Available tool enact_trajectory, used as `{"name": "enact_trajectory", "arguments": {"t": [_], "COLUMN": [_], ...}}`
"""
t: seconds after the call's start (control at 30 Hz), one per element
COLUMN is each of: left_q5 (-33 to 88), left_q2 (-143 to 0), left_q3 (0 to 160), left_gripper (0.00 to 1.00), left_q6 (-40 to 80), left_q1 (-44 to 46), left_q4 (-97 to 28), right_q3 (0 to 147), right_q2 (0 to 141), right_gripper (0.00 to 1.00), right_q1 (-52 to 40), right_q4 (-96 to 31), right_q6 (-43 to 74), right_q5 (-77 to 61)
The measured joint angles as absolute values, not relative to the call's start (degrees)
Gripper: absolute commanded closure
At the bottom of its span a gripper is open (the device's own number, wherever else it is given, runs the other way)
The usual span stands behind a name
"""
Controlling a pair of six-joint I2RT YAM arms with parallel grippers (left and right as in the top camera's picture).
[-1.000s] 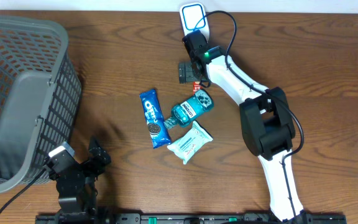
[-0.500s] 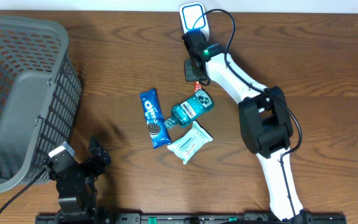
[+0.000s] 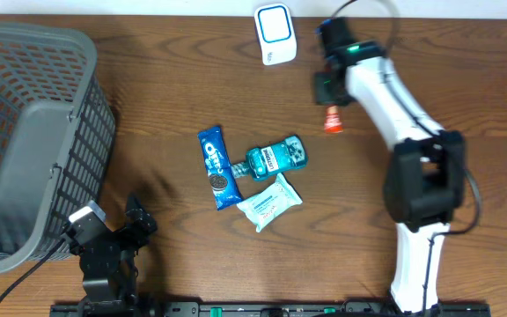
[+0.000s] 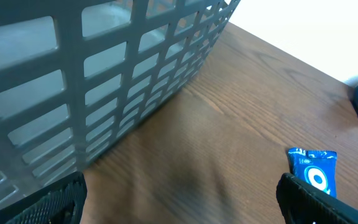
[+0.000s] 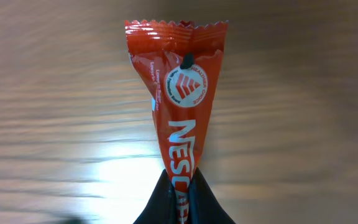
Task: Scan the item barcode
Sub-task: 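Carry the sachet to the right table edge and drop it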
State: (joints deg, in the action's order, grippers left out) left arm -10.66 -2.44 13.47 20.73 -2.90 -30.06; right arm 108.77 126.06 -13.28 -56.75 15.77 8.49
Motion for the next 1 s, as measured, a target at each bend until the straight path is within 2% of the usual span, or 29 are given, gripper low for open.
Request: {"name": "enact_trajectory", "arguments": {"t": [0.23, 0.53, 0.7, 0.97, 1.0], "left_q5": [-10.7, -10.7, -10.7, -10.7, -10.7], "left_q2": [-2.4, -2.4, -2.4, -2.4, -2.4], "left_q3": [13.5, 13.5, 13.5, 13.5, 13.5], "left_gripper": [0.02, 0.02, 0.02, 0.02, 0.02], "left_q6": [20.7, 20.7, 20.7, 20.7, 20.7], "left_q1": [-2.9, -2.9, -2.9, -2.9, -2.9], "left_q4": [-30.1, -30.1, -30.1, -30.1, -30.1], "right_q3": [108.8, 107.7, 103.6, 92.7, 91.9], "right_q2": [124.9, 124.9, 124.9, 124.9, 124.9], "right_gripper": [0.99, 0.99, 0.99, 0.98, 0.87], "right_q1": [-4.6, 9.9, 19.6, 33.3, 34.8], "right_q4": [-62.2, -64.7, -59.4, -43.8, -42.5], "right_q6": [15.8, 18.0, 17.8, 14.2, 14.0], "right_q5": [15.8, 33.1, 35.9, 32.5, 31.9]}}
